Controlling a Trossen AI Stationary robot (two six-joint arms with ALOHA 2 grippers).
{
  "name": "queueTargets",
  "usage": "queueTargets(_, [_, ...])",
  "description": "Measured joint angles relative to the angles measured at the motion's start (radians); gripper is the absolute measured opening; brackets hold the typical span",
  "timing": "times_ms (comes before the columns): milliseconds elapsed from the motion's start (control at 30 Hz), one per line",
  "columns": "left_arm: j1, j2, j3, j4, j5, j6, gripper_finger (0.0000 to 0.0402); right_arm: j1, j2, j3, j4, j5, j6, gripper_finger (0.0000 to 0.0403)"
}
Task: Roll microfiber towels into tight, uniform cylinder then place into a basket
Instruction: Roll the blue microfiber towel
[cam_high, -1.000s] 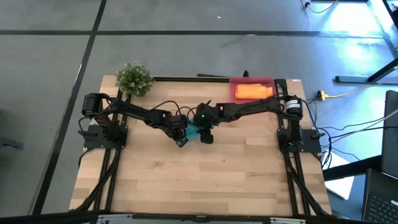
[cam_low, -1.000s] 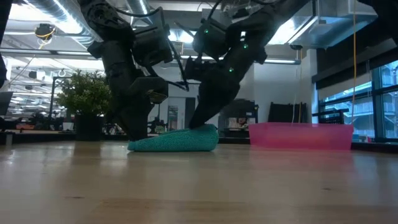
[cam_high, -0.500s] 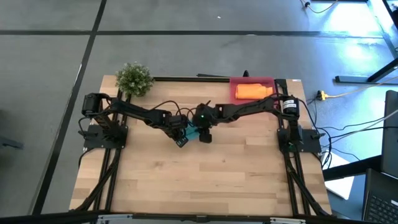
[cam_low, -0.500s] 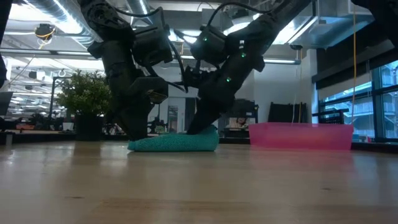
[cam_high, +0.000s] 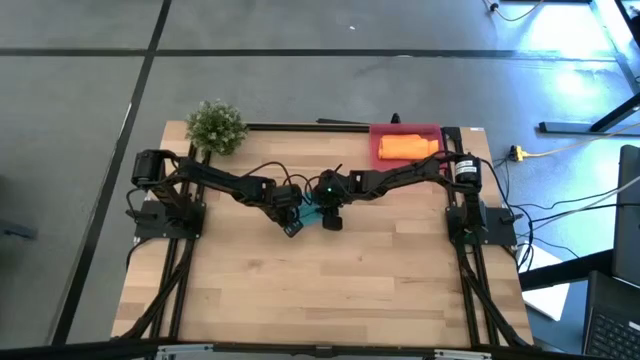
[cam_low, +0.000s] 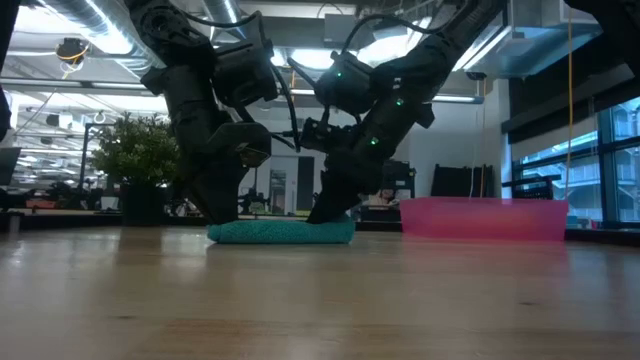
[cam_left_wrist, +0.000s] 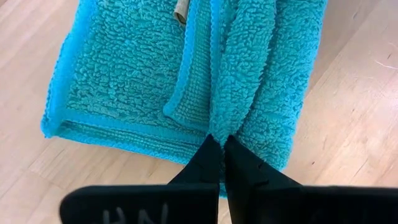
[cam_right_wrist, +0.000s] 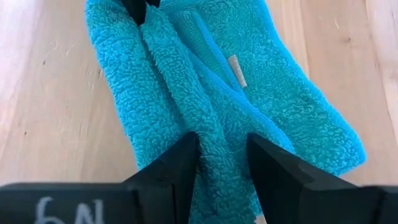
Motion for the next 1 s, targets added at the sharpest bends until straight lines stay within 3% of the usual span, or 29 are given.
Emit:
queueTargets(233, [0.0, 0.0, 0.0, 0.0, -0.007, 0.0, 0.0005, 0.0, 0.0, 0.0, 0.001, 0.0, 0.002, 0.0145])
queueTargets(633, [0.001, 0.0, 0.001, 0.0, -0.007, 0.0, 0.009, 0.0, 0.0, -0.001, 0.019, 0.003, 0.027, 0.0145])
queueTargets(867, [0.034, -0.01, 0.0, 0.013, 0.053, -0.043, 0.0089, 0.0, 0.0, -0.001, 0.02, 0.003, 0.03, 0.0145])
queueTargets(1000, [0.051, -0.043, -0.006, -0.003, 0.032, -0.049, 0.009, 0.0, 0.0, -0.001, 0.022, 0.003, 0.03, 0.0145])
